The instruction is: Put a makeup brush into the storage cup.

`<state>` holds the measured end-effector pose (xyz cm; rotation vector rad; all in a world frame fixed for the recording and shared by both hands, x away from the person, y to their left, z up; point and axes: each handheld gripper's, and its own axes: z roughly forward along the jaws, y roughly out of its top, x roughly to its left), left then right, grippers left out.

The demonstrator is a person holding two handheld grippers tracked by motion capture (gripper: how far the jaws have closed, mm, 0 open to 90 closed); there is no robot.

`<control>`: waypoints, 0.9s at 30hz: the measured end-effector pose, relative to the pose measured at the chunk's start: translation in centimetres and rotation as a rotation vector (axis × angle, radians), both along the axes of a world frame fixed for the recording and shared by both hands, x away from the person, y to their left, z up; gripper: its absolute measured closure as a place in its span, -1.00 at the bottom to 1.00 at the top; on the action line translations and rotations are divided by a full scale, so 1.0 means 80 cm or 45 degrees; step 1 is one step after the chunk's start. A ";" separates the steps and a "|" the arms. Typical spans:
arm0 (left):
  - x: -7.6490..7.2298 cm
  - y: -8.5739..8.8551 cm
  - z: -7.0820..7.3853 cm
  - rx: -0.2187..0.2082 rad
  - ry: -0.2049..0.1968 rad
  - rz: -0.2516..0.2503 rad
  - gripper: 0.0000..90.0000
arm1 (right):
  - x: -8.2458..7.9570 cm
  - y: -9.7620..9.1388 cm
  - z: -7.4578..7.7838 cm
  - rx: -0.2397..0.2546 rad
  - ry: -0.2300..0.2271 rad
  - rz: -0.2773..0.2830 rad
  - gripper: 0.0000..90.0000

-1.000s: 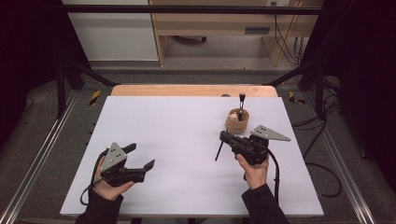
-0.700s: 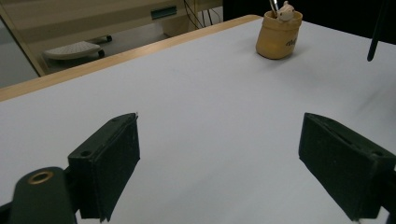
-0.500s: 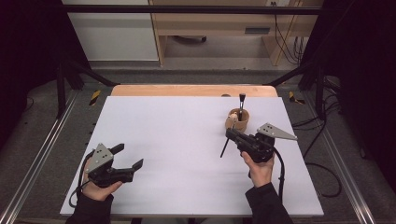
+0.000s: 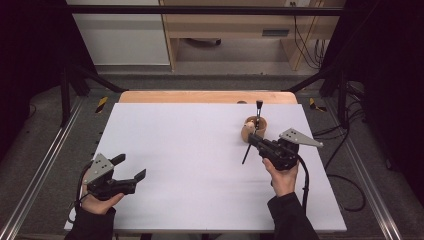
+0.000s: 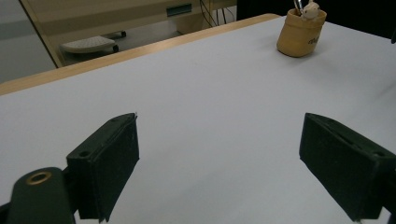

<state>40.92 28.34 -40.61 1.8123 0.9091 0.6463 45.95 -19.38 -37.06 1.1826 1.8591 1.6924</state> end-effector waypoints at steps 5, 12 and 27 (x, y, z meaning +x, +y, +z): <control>0.000 0.002 0.000 -0.004 -0.004 0.007 -0.76 | 0.003 -0.007 0.008 -0.004 -0.015 -0.031 0.90; 0.001 0.001 -0.001 0.003 -0.003 0.006 -0.76 | 0.012 -0.015 0.016 -0.029 -0.027 -0.086 0.90; 0.001 0.002 -0.001 -0.003 -0.004 0.010 -0.76 | 0.045 -0.028 0.019 -0.071 -0.026 -0.202 0.90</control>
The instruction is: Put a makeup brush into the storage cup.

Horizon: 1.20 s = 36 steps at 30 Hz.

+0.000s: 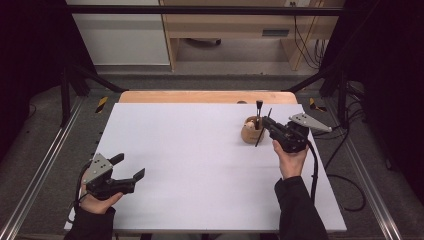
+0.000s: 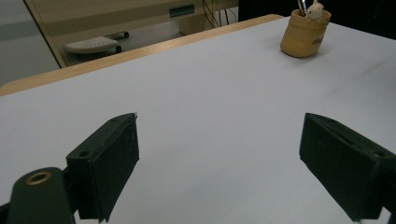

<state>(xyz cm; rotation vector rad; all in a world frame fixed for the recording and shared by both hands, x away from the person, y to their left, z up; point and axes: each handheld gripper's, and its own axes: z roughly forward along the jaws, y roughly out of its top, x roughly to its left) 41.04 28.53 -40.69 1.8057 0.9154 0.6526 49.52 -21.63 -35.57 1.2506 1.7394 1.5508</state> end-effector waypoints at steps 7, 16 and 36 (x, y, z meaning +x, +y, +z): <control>0.001 0.001 0.000 -0.005 -0.002 0.000 -0.76 | 0.013 0.002 -0.001 -0.016 -0.003 -0.017 0.90; 0.002 0.003 -0.001 -0.006 -0.007 -0.002 -0.76 | 0.028 0.003 0.001 -0.036 -0.005 -0.043 0.90; 0.001 0.004 -0.001 -0.007 -0.010 -0.014 -0.77 | 0.058 0.008 0.002 -0.086 -0.015 -0.131 0.90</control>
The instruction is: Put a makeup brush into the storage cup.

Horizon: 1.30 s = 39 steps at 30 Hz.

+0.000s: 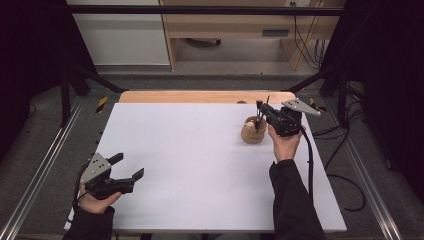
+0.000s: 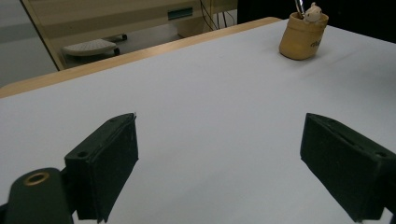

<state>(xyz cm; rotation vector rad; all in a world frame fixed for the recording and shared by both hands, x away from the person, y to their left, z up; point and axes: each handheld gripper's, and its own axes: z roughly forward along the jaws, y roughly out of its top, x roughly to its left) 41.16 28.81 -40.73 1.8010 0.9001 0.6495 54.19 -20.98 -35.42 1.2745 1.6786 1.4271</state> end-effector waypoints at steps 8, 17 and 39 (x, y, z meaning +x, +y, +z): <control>0.000 0.001 0.000 -0.003 -0.001 0.001 -0.77 | 0.013 -0.002 -0.007 -0.004 0.006 -0.049 0.90; 0.000 -0.001 0.000 -0.002 0.000 -0.006 -0.77 | 0.026 0.000 -0.008 -0.007 0.005 -0.087 0.90; 0.000 -0.001 0.000 0.001 -0.006 -0.007 -0.77 | 0.050 0.008 -0.029 -0.065 0.029 -0.144 0.90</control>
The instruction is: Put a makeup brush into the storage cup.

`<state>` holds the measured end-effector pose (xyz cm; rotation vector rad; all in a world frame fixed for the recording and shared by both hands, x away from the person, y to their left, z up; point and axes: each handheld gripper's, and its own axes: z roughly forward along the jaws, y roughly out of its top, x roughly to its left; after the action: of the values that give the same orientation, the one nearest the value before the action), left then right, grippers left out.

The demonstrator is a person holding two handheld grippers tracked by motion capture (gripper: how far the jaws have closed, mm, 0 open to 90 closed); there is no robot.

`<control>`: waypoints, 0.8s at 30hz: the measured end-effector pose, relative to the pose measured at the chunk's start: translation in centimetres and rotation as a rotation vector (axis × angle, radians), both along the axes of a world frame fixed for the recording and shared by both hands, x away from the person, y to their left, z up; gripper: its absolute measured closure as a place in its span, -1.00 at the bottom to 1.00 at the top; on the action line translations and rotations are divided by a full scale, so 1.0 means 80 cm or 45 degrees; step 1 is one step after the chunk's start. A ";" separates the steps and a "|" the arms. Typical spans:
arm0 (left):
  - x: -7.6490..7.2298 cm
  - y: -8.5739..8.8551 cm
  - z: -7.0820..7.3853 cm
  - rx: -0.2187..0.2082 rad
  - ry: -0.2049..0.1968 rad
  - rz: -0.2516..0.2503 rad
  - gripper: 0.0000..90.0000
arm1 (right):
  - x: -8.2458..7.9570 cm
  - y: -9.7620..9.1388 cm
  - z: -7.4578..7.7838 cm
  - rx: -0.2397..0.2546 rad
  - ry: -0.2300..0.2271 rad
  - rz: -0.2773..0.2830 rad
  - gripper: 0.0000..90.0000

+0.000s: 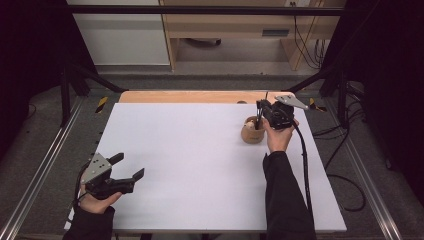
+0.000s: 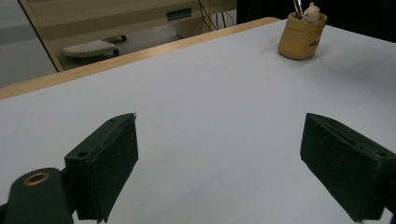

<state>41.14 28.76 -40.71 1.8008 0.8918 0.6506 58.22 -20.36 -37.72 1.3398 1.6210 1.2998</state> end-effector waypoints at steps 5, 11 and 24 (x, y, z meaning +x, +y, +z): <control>0.000 0.000 0.000 0.001 -0.001 0.000 -0.77 | 0.001 0.004 -0.005 0.003 0.033 0.006 0.90; -0.001 0.000 0.001 -0.001 -0.007 0.000 -0.77 | 0.002 0.005 -0.011 -0.013 0.075 0.006 0.90; -0.001 -0.001 0.001 0.000 -0.006 -0.001 -0.77 | 0.001 0.002 -0.027 -0.007 0.147 0.019 0.90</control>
<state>41.06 28.69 -40.66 1.7986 0.8877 0.6541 58.27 -20.17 -39.86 1.4250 1.7135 1.2462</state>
